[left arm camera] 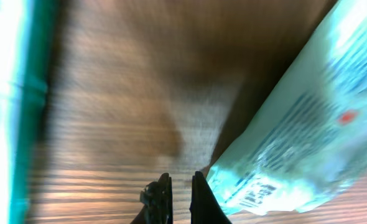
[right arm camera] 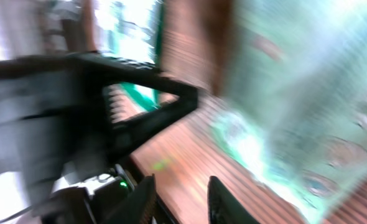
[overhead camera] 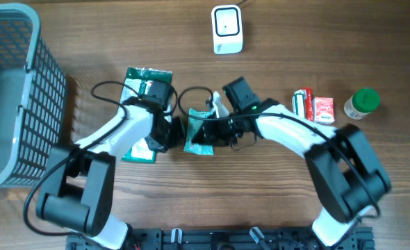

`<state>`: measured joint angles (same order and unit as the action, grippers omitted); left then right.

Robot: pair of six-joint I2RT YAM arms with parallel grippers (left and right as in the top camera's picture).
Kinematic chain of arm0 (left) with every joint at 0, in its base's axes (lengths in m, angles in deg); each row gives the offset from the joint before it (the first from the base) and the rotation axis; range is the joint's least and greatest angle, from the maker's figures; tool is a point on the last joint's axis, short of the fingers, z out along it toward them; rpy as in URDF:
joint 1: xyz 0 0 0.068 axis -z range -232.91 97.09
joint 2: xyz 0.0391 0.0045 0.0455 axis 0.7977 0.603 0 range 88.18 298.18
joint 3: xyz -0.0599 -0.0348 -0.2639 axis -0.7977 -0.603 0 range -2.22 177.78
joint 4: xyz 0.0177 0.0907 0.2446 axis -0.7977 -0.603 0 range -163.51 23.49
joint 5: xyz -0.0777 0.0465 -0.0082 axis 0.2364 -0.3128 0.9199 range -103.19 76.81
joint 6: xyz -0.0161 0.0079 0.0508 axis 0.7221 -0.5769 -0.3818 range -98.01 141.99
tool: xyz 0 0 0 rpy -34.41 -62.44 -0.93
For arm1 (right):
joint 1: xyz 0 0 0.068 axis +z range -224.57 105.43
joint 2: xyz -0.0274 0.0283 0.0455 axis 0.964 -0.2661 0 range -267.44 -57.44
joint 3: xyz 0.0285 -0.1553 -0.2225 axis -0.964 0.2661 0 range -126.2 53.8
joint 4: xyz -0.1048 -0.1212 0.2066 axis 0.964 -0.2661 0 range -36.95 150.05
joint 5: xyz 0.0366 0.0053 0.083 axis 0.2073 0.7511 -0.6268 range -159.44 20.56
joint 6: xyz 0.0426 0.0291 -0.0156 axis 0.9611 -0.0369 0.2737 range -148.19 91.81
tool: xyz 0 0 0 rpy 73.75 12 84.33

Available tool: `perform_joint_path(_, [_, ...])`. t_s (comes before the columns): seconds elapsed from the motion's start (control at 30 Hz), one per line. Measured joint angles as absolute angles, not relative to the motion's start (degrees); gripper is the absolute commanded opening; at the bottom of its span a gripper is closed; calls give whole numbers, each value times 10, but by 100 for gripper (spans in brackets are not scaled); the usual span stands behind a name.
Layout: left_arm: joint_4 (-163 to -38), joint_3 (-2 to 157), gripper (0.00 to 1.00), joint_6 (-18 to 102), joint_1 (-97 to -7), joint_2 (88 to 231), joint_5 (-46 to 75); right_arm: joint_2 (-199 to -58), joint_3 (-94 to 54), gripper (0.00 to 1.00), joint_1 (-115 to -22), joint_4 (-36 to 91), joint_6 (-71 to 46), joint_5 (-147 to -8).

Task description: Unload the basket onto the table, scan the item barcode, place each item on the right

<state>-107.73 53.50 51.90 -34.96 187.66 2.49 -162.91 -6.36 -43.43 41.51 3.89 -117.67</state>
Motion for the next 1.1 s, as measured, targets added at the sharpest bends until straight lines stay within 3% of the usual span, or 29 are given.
perform_joint_path(0.13, [-1073, 548, 8, 519, -357, 1846, 26, -1566, -81, 40, -441, 463, -6, -1112])
perform_joint_path(0.47, [-1068, 543, 7, 521, -310, 1844, 26, -1599, -82, 51, -447, 475, -41, -866])
perform_joint_path(0.8, [-1056, 529, 7, 524, -305, 1844, 25, -1666, -82, 53, -457, 486, -45, -863])
perform_joint_path(1.1, [-973, 471, 10, 553, -305, 1847, 23, -1677, -83, 54, -457, 450, -18, -913])
